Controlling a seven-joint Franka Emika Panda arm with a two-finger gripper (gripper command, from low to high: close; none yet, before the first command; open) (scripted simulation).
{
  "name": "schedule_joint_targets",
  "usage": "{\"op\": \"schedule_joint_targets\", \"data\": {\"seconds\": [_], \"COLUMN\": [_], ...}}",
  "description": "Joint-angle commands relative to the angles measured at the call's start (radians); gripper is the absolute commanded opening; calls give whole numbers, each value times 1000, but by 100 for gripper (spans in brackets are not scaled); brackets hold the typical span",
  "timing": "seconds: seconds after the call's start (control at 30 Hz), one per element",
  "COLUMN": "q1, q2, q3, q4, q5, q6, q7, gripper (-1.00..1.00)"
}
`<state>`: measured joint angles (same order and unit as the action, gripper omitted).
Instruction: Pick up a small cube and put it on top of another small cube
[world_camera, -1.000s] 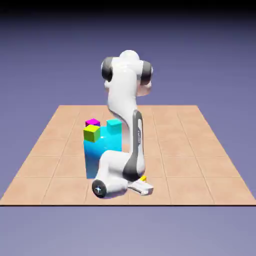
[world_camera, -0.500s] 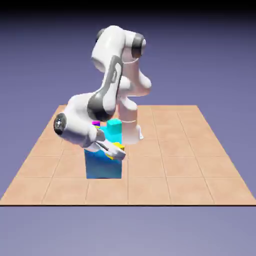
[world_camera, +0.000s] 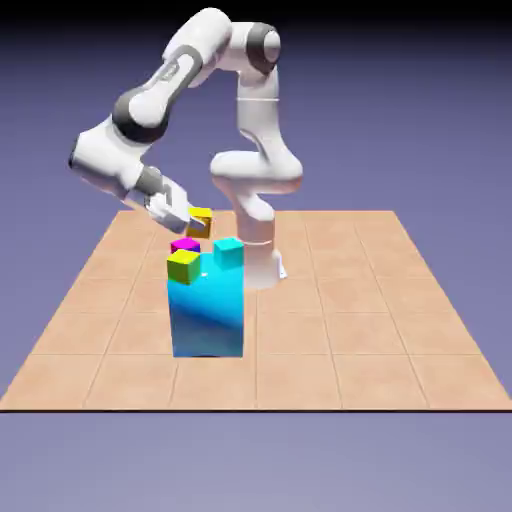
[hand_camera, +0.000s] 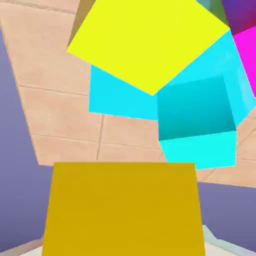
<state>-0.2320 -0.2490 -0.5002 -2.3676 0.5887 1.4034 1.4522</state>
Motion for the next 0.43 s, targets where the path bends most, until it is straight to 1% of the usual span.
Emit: {"op": "schedule_joint_targets", "data": {"seconds": [0.0, 0.07, 0.13, 0.27, 0.3, 0.33, 0.4], "q1": [-12, -44, -47, -16, -16, -16, -31], "q2": [-35, -34, -30, -48, -48, -48, -39], "q3": [-11, -9, -8, 44, 44, 44, 18], "q4": [-33, -106, -113, -257, -257, -257, -184], "q5": [3, 17, 18, 74, 74, 74, 46], "q6": [-2, -9, -10, 131, 131, 131, 60], "q7": [14, 5, 2, -28, -28, -28, -13], "gripper": [-100, -100, -100, -100, 100, 100, 100]}}
